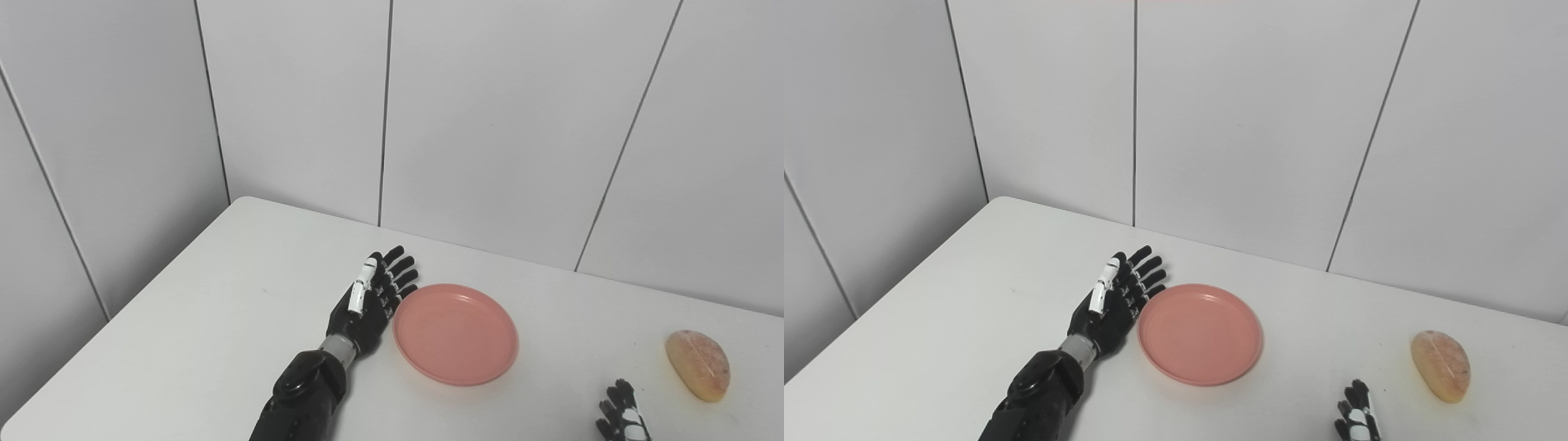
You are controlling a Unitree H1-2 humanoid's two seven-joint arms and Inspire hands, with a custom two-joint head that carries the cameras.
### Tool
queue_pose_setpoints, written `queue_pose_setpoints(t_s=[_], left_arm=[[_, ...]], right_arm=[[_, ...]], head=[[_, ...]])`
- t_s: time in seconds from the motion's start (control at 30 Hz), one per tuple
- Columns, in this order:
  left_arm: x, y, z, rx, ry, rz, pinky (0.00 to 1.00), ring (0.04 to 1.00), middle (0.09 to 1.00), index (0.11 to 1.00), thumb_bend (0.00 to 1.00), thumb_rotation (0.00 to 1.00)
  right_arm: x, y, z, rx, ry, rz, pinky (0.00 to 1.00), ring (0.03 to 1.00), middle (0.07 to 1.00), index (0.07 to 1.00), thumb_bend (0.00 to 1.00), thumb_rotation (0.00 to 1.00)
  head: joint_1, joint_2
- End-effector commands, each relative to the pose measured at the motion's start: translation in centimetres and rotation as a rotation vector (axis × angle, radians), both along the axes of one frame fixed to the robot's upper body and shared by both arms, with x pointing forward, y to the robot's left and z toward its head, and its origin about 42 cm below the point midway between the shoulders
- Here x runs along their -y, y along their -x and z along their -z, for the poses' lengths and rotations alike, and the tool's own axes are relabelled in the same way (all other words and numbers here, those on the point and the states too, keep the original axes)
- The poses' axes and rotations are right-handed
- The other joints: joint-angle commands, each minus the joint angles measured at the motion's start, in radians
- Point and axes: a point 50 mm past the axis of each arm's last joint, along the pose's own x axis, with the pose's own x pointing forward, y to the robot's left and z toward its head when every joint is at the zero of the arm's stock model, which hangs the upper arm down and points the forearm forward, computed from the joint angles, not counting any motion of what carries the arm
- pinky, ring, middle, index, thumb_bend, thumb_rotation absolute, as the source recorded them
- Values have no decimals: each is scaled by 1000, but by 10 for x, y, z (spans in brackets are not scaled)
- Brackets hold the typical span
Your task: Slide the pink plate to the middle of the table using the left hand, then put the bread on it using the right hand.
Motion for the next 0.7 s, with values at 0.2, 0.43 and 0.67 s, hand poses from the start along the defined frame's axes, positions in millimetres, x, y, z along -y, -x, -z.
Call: queue_pose_setpoints(t_s=[0.2,0.43,0.67], left_arm=[[25,19,16,-79,4,58,919,915,913,893,342,1000],[35,32,10,-70,4,71,923,920,922,900,340,1000],[35,38,11,-67,-11,50,939,930,931,914,343,1000]], right_arm=[[-13,-1,-5,7,-3,-18,1000,1000,1000,1000,232,1000],[-17,-1,-7,10,0,-17,1000,1000,1000,1000,239,1000],[-22,-1,-8,7,1,-21,1000,1000,1000,1000,224,1000]], head=[[-37,19],[-70,41],[-97,53]])
